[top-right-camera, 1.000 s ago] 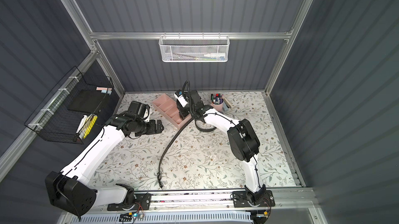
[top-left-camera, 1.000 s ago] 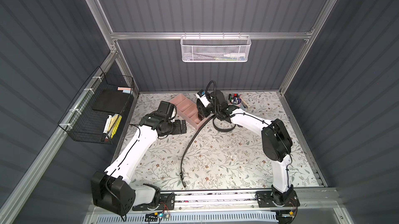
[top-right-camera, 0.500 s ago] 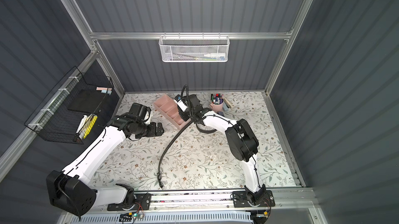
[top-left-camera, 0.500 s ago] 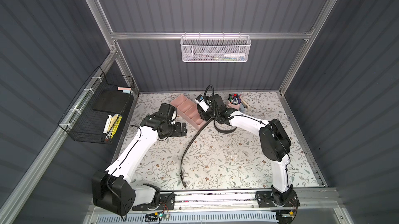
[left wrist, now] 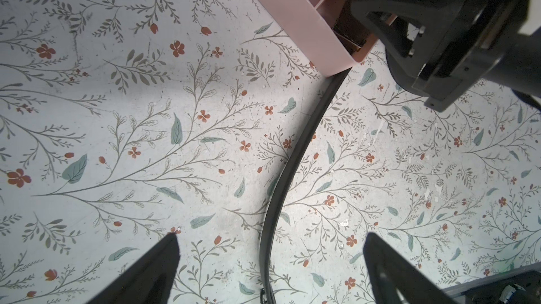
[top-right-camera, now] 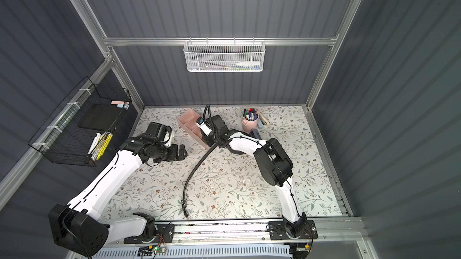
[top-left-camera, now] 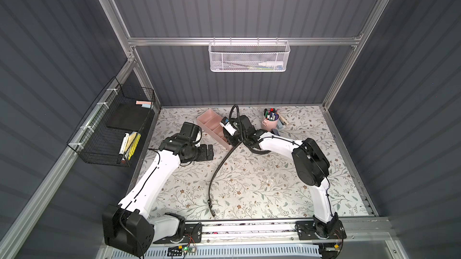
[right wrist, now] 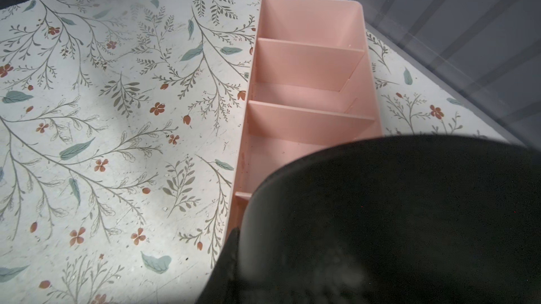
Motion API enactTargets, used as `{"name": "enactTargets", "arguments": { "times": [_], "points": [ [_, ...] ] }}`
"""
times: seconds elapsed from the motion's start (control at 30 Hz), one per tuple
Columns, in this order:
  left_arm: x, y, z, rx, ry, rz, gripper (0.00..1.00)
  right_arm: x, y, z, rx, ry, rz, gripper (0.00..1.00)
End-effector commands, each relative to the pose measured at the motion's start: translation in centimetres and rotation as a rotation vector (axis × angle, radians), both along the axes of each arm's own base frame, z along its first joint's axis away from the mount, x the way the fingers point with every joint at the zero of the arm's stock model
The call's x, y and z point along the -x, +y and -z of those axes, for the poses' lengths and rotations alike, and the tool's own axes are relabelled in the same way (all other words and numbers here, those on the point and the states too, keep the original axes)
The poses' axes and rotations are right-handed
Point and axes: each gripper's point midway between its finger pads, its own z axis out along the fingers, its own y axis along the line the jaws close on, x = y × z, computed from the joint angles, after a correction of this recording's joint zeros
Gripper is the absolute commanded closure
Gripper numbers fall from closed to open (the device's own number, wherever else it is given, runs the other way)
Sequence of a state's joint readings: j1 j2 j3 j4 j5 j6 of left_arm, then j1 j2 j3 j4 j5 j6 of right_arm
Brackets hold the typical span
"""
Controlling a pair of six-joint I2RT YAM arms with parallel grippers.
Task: Place the belts into the storage roll
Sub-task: Place the belt in the container.
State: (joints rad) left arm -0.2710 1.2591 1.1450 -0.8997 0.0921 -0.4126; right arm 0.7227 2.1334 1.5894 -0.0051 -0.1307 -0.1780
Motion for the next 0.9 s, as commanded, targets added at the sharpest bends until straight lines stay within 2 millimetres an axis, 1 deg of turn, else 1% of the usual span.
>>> {"name": "enactTargets", "arguments": {
  "times": [0.0, 0.17, 0.37, 0.63, 0.87],
  "points": [
    [1.0, 0.4, 0.2, -0.011, 0.018, 0.015, 0.01, 0.2, 0.7, 0.9, -0.030, 0.018, 0.004, 1.00],
    [1.4, 0.7, 0.4, -0.022, 0.026, 0.016, 0.01, 0.2, 1.0, 1.7, -0.081, 0.055, 0.043, 1.00],
    [1.3, 0.7, 0.6, -0.024, 0.031, 0.018, 0.00, 0.6, 1.6, 2.7, -0.124, 0.109, 0.074, 1.00],
    [1.2, 0.6, 0.5, -0.020, 0.033, 0.022, 0.01, 0.5, 0.5, 4.9, -0.187, 0.208, 0.188, 1.00],
    [1.1, 0.5, 0.7, -0.020, 0.038, 0.027, 0.01, 0.6, -0.1, 6.7, -0.258, 0.371, 0.222, 1.00]
  ]
}}
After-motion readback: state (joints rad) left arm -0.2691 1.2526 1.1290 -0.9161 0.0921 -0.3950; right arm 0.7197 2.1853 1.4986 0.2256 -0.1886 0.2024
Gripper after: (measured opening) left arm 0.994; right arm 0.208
